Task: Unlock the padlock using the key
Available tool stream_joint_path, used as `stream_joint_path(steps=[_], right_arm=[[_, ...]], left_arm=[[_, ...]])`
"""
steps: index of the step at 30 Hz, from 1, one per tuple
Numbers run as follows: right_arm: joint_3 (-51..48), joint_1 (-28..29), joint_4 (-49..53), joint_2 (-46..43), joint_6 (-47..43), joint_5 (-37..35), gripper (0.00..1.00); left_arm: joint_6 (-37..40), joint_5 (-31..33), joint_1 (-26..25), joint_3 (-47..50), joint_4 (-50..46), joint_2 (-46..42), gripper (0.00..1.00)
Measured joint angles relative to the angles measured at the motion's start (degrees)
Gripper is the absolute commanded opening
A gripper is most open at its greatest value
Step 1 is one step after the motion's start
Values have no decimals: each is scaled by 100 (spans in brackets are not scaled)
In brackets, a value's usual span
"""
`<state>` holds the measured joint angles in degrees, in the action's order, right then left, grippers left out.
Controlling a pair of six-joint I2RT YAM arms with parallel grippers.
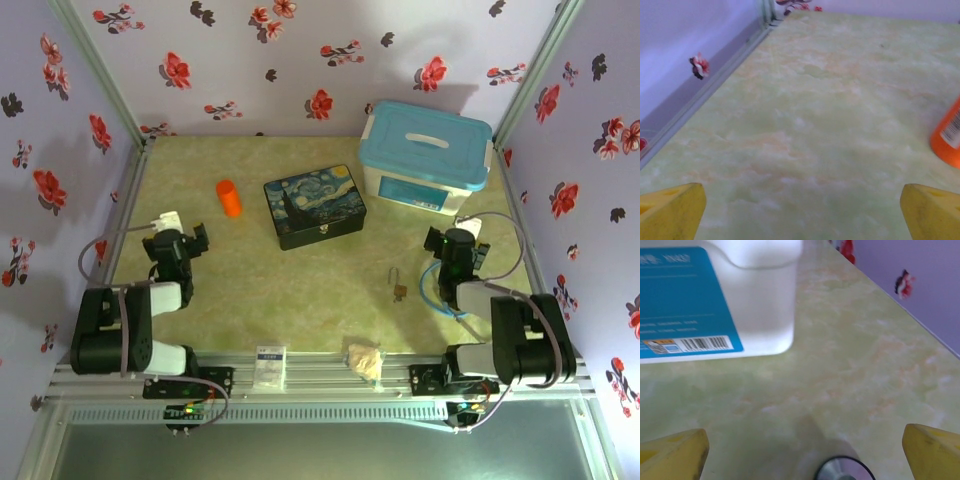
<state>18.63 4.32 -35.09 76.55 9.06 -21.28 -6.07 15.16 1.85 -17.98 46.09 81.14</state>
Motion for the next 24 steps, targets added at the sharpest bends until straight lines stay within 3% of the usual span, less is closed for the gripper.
stream_joint_path(steps=[10, 24], right_arm=[[-11, 0, -1757, 1209, -382, 315, 99], [227, -221, -1561, 1307, -393, 531, 99]], left_arm=[[4, -531, 46, 201, 920, 645, 100], [72, -378, -160, -264, 721, 667, 100]])
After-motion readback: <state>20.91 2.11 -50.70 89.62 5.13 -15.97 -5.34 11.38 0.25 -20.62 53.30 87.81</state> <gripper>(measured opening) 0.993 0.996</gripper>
